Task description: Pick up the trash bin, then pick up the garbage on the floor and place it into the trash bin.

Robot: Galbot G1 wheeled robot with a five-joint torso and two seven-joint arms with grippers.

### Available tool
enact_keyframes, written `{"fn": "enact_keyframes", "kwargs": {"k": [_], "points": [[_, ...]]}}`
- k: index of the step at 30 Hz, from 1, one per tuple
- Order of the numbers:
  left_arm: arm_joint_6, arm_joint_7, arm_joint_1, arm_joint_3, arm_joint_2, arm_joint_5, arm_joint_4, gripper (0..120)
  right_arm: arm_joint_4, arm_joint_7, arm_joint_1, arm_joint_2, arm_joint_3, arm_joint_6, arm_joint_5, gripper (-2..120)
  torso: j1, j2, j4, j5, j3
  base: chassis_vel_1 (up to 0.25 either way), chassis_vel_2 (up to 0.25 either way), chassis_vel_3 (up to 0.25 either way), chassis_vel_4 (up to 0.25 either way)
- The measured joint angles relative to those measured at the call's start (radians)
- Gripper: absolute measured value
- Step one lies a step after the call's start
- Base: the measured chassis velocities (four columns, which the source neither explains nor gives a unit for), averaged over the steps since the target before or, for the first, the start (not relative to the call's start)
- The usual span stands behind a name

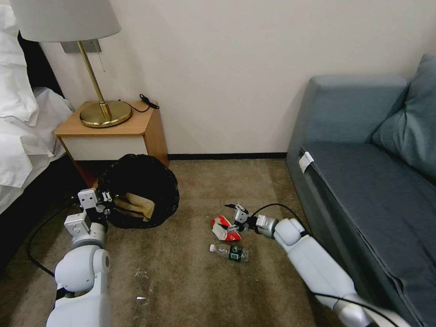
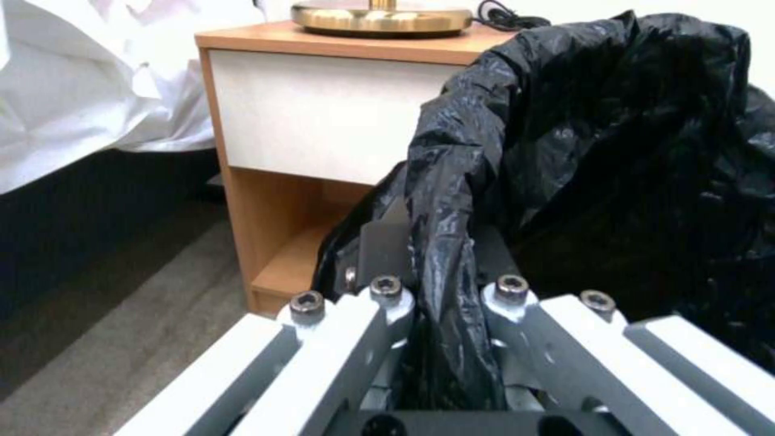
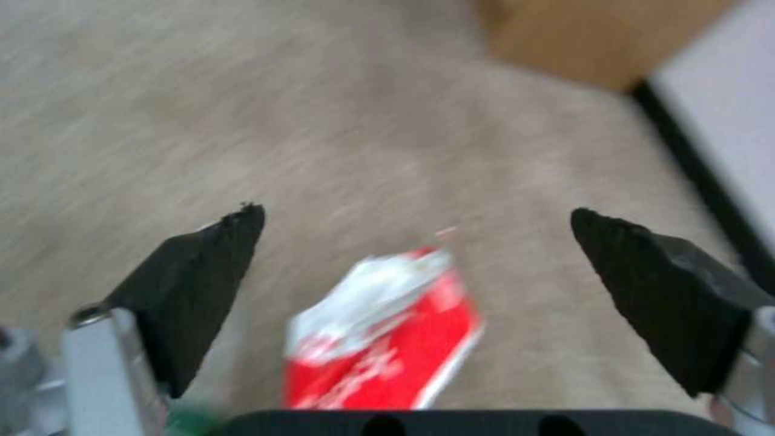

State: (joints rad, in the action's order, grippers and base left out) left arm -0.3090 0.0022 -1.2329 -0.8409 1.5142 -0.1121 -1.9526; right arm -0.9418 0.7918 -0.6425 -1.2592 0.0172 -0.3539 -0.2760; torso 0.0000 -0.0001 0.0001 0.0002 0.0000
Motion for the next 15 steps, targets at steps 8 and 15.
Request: {"fn": "enact_keyframes", "kwargs": {"k": [8, 15], "points": [[0.000, 0.000, 0.003, -0.008, 0.002, 0.000, 0.002, 4, 0.033, 0.131, 0.002, -0.008, -0.002, -0.012, -0.051, 100, 0.000, 0.000, -0.0001, -0.0001, 0.000, 0.000, 0.000, 0.000, 0.000], [0.000, 0.000, 0.003, -0.006, 0.009, 0.001, 0.003, 4, 0.067, 0.150, -0.004, -0.018, -0.008, 0.009, -0.039, 100, 0.000, 0.000, -0.0002, -0.0002, 0.000, 0.000, 0.000, 0.000, 0.000]]}}
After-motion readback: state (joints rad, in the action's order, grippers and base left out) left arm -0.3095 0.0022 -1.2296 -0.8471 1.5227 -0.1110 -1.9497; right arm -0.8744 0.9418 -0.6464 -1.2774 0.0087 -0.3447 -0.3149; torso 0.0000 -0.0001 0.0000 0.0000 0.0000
